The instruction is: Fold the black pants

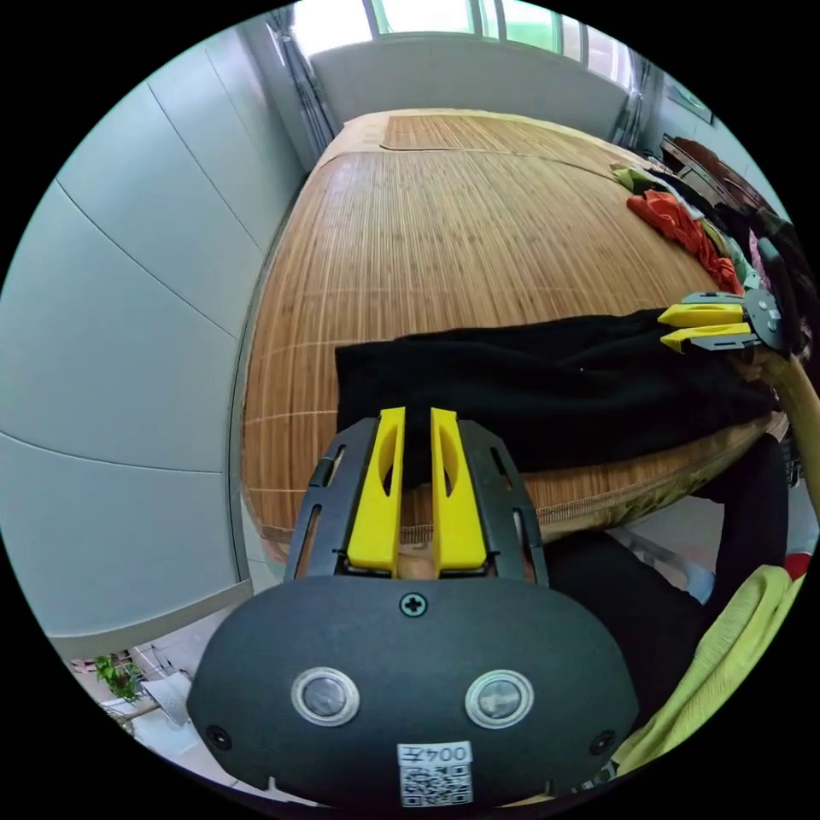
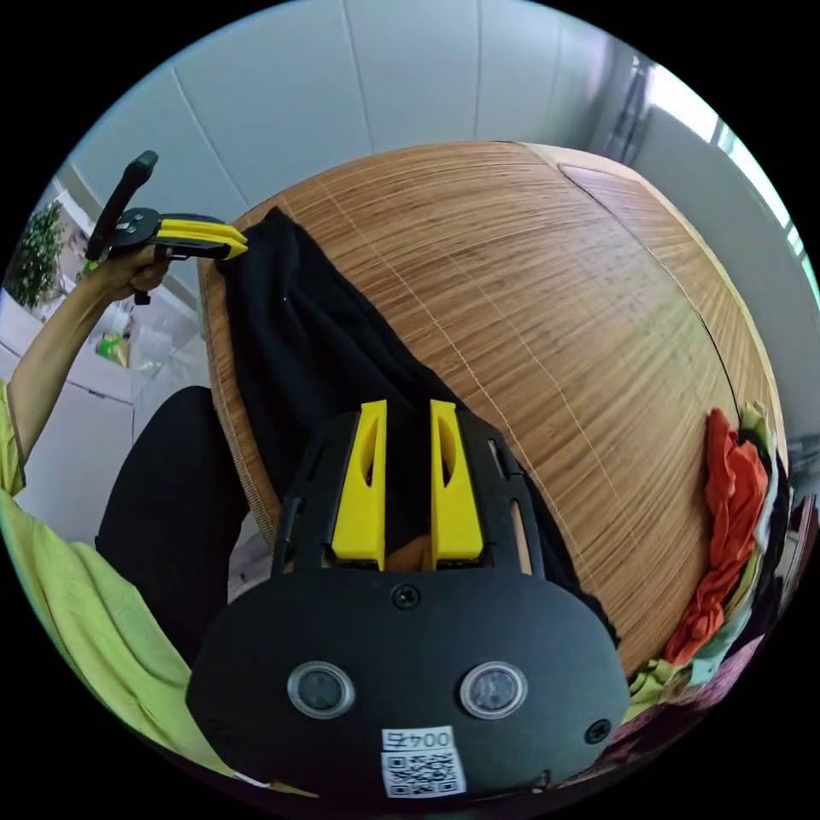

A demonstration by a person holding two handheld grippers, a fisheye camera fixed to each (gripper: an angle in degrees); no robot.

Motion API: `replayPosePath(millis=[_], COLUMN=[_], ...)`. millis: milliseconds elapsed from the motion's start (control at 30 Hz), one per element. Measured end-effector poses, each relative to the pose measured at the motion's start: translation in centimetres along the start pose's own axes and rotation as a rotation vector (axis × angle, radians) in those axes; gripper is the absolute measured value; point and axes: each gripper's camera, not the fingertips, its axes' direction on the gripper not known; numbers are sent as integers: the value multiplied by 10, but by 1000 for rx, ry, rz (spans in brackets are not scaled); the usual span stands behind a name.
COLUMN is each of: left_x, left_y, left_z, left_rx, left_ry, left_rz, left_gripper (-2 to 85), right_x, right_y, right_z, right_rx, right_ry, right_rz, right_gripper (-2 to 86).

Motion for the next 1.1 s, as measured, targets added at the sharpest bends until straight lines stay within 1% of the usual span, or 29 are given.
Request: replayPosePath(millis=[67, 167, 233, 267, 300, 333, 400, 467, 567, 667, 733, 800, 833, 933, 967, 1033, 1100], left_x=[-3, -7, -9, -13, -17, -20, -28, -29, -28, -29, -26, -18, -15, -8, -13, -26, -28], left_y=[8, 19, 28, 32, 37, 39, 46, 47, 44, 42, 37, 28, 26, 17, 19, 17, 19], left_z=[3, -3, -9, -9, -7, -6, -4, -3, -10, -30, -34, -27, -24, 0, 3, -2, -22], left_rx=[21, 78, 137, 144, 147, 153, 171, 160, 136, 198, 212, 176, 162, 35, 42, 36, 112], left_ry=[9, 13, -4, 0, 4, 7, 46, 41, 15, 25, 70, 108, 100, -9, 7, 72, 116], left_rz=[-25, -45, -53, -70, -88, -98, -136, -126, -95, -95, -84, -39, -22, 52, 56, -19, -34], left_gripper=[21, 17, 15, 15, 14, 14, 13, 13, 13, 13, 14, 14, 14, 15, 15, 16, 16], right_x=[-5, -20, -19, -16, -7, 1, 8, 5, 2, 7, -11, -38, -58, -94, -98, -108, -108], right_y=[-8, -7, 8, 11, 18, 23, 28, 31, 52, 90, 126, 153, 170, 212, 219, 242, 258], right_z=[12, 1, -33, -38, -38, -27, 0, 24, 17, -2, -1, 10, 20, 43, 47, 60, 69], right_rx=[-41, -26, 108, 129, 152, 147, 99, 47, 143, 223, 227, 195, 168, 138, 135, 125, 114], right_ry=[14, 31, 80, 85, 108, 150, 180, 140, 115, 48, -33, -59, -46, -7, -7, 52, 81], right_rz=[-18, -71, -2, 33, 114, 183, 238, 229, 268, 338, 292, 213, 152, 33, 20, -30, -58], right_gripper=[72, 16, 4, 3, 4, 6, 19, 58, 92, 93, 86, 87, 88, 89, 89, 89, 88])
